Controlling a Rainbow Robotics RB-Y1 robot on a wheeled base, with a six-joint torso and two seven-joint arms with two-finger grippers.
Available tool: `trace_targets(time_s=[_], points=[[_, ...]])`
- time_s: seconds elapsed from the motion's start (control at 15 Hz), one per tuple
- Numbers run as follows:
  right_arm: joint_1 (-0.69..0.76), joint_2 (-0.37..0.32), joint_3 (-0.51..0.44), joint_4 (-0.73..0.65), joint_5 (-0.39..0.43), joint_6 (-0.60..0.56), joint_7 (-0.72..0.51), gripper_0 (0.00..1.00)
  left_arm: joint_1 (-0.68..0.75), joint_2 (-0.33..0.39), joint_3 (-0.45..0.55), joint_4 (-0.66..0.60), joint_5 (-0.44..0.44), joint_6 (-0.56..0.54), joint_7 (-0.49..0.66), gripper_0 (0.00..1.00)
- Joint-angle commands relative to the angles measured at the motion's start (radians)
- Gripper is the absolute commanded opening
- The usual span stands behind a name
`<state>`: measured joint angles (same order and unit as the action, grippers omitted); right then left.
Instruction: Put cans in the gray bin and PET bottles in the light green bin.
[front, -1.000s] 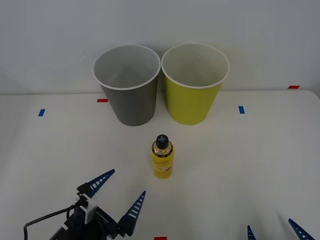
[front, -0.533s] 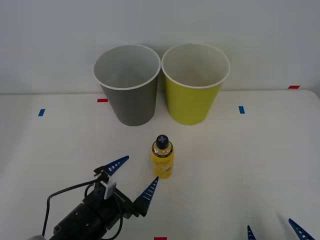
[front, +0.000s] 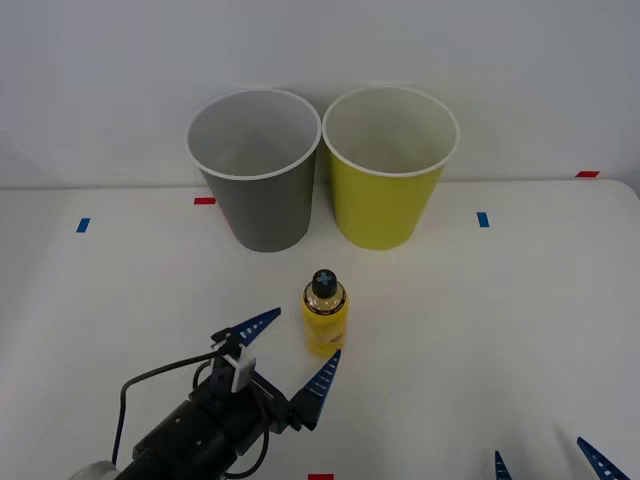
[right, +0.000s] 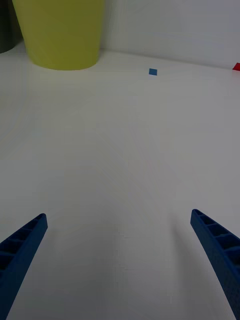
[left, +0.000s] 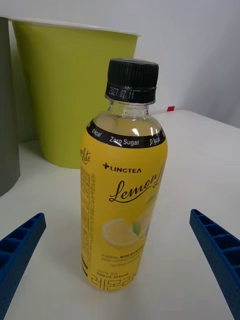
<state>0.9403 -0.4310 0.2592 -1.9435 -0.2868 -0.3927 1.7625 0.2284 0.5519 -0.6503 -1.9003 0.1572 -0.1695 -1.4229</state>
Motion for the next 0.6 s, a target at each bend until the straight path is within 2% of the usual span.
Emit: trace_targets(time_s=[0.07, 0.6], points=[[0.000, 0.000, 0.000, 0.000, 0.000, 0.000, 0.000, 1.00, -0.034, -0.015, -0.003, 0.001, 0.004, 0.054, 0.001, 1.00], [0.000, 0.000, 0.000, 0.000, 0.000, 0.000, 0.000, 1.00, -0.093, -0.113, -0.012, 0.001, 0.012, 0.162, 0.004, 1.00]])
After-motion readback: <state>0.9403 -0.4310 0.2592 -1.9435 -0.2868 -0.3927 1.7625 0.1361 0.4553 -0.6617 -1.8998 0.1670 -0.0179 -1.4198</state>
